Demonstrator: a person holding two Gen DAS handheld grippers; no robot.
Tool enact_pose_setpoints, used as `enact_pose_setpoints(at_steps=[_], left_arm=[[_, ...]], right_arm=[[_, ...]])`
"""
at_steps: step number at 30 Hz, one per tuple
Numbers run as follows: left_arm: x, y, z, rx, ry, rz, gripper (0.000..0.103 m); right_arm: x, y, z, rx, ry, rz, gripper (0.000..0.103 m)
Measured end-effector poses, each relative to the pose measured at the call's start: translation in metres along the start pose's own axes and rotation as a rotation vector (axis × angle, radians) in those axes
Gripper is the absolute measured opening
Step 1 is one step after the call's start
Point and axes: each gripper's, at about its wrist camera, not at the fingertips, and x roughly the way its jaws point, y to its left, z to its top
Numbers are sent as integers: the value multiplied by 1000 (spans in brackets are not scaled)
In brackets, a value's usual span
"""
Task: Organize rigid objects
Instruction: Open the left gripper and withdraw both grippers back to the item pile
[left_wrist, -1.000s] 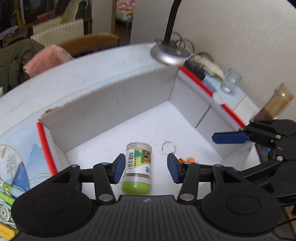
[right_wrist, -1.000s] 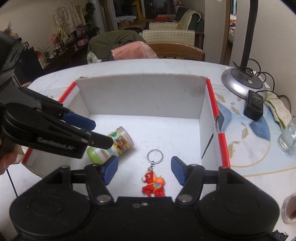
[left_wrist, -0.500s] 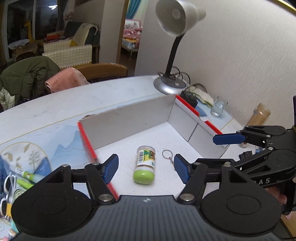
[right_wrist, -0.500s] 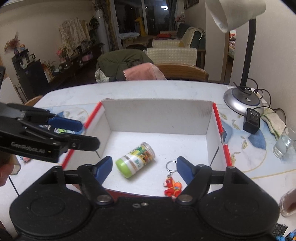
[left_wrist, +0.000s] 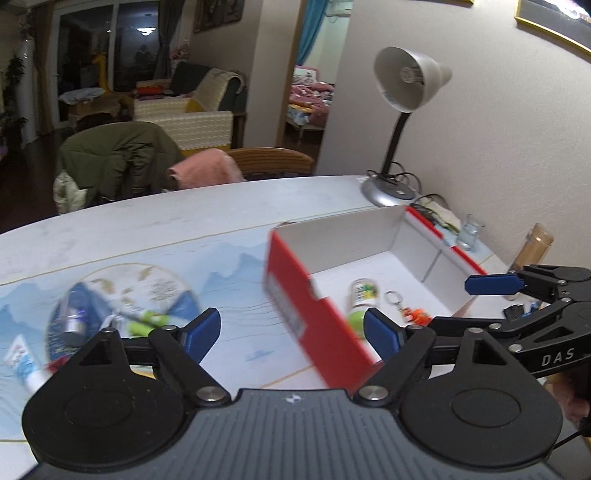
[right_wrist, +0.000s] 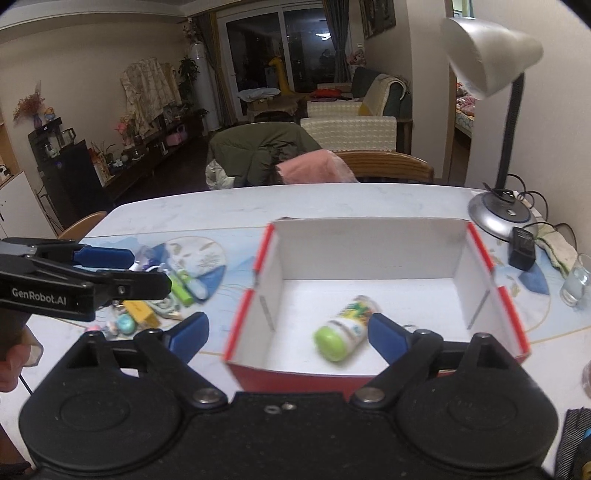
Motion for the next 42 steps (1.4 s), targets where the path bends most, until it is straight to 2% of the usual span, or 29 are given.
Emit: enact_pose_setpoints(at_steps=[2,4,15,18,21,24,30,33,38,42], left_arm=[[-10,16,-6,-14,-5,-12,98],[-19,33,-12,-33,-24,-20,103],[-54,126,-41,-23,-66,127,103],[-61,148,-47,-3,-89,190,103],[-65,177,-54,-36,-99,227,103],[-66,206,-61,-100,-86,215,103],[-47,239,-77,-143,-31,270,103],[-33,246,-85,-130,-13,272,103],[-9,257,-92,-144,28,265,103],[14,262,-89,-140,63,322,103]], right_arm=[[2,17,0,-3,-2,2,94],[5,33,0,-14,0,7,94],[31,107,-2,-37,23,43,95],[40,123,-3,-31,24,51,95],[48,142,-6,-46,27,55,95],[58,159,-6,-71,27,57,96],[90,180,-4,-123,66,70,96],[107,190,-5,-163,97,74,95],[136,199,-8,-215,148,57,91],[157,202,-7,-252,179,42,85]])
